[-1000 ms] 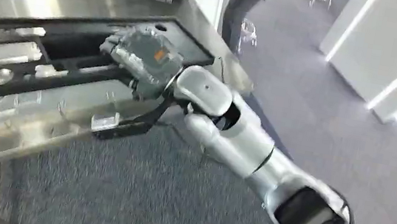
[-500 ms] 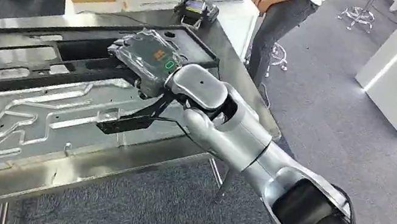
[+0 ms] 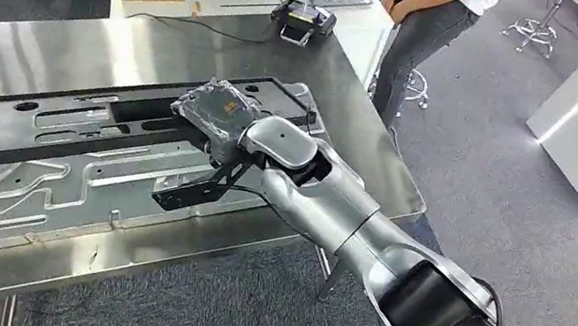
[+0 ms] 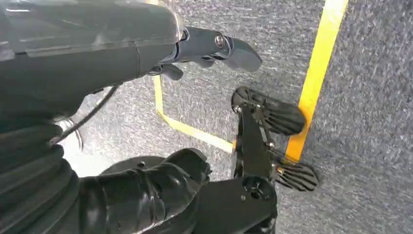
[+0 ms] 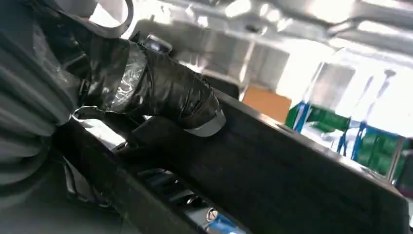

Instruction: Take the parts from the cabinet and place them on the table.

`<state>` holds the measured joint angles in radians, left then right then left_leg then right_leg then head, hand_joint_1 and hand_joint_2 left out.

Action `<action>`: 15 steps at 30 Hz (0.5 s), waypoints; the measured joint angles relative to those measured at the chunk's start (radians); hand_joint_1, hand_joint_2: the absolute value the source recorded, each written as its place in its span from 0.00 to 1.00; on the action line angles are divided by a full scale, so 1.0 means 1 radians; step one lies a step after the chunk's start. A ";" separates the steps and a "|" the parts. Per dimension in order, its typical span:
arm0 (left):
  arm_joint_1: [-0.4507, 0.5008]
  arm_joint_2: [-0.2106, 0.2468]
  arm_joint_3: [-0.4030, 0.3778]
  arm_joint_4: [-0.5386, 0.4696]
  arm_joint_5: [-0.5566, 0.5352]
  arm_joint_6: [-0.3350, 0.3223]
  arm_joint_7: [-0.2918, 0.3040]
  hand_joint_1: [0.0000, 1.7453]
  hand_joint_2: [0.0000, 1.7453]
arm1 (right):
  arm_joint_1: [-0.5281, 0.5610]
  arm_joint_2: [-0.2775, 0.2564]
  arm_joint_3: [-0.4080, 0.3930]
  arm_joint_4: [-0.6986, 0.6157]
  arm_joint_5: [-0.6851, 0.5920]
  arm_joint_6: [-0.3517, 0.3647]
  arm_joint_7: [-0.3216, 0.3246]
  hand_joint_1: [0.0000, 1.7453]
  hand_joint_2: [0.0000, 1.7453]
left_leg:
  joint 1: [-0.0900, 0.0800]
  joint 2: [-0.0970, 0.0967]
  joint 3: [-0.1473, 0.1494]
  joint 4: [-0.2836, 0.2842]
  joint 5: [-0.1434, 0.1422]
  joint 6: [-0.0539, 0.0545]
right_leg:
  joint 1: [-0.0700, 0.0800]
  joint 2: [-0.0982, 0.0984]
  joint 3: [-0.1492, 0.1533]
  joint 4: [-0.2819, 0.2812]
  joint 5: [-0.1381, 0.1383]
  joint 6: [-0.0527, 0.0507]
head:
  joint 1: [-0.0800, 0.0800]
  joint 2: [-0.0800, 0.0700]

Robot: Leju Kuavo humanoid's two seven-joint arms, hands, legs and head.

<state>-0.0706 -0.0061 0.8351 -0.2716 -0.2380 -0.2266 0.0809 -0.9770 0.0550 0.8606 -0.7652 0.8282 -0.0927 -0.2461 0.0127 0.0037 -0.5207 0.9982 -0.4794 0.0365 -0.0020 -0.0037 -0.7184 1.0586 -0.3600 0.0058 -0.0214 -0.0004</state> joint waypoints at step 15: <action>-0.002 -0.012 0.000 -0.008 -0.003 -0.010 0.007 0.00 1.00 | 0.039 0.041 0.001 0.206 -0.001 -0.015 -0.019 1.00 1.00 | -0.012 -0.015 0.003 0.002 -0.027 -0.016 | 0.017 0.004 0.039 -0.036 -0.008 -0.035 | -0.001 0.000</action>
<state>-0.0730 -0.0179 0.8351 -0.2792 -0.2411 -0.2361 0.0881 -0.9376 0.0961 0.8618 -0.5593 0.8270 -0.1076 -0.2647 0.0007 -0.0109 -0.5177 1.0000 -0.5063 0.0206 0.0153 0.0006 -0.6789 1.0229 -0.3682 -0.0292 -0.0222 -0.0004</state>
